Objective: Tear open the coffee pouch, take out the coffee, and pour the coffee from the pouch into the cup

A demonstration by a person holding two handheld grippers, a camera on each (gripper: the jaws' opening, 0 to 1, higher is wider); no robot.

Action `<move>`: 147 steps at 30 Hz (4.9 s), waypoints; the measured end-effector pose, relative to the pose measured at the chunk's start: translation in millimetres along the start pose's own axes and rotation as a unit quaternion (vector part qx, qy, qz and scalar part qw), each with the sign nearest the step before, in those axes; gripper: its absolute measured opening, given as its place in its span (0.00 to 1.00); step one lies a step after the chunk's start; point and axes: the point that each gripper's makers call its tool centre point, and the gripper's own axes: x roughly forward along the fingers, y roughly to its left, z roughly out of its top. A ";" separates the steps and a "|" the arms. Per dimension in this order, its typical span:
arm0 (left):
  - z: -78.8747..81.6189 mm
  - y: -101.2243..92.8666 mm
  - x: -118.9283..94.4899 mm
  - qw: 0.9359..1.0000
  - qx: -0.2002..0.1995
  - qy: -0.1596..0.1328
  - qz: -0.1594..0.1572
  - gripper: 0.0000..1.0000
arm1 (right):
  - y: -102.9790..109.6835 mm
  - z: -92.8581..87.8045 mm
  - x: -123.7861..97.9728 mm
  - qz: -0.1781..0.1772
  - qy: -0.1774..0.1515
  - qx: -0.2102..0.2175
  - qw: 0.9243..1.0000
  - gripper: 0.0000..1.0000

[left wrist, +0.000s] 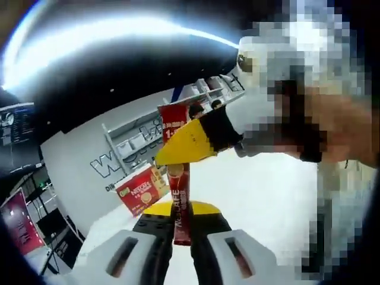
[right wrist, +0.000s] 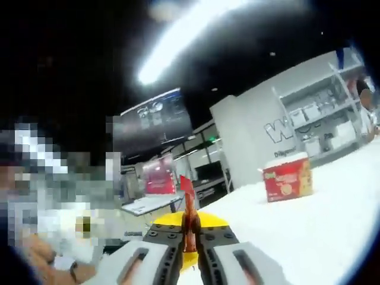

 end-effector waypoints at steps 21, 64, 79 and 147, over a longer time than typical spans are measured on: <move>9.3 -5.6 -3.5 0.984 -0.149 -0.045 -0.083 0.25 | -15.2 -4.7 8.6 0.064 0.059 0.023 0.996 0.08; 21.0 -66.1 -39.4 0.931 -0.152 -0.092 -0.317 0.16 | 70.7 -8.2 -47.8 0.335 0.060 0.011 0.940 0.06; 44.5 -54.3 -59.3 0.907 -0.201 -0.133 -0.346 0.10 | 90.1 12.6 -54.0 0.274 0.004 0.016 0.962 0.17; 64.8 -43.7 -79.8 0.894 -0.216 -0.170 -0.354 0.04 | 78.2 8.3 -62.3 0.234 -0.024 0.002 0.972 0.06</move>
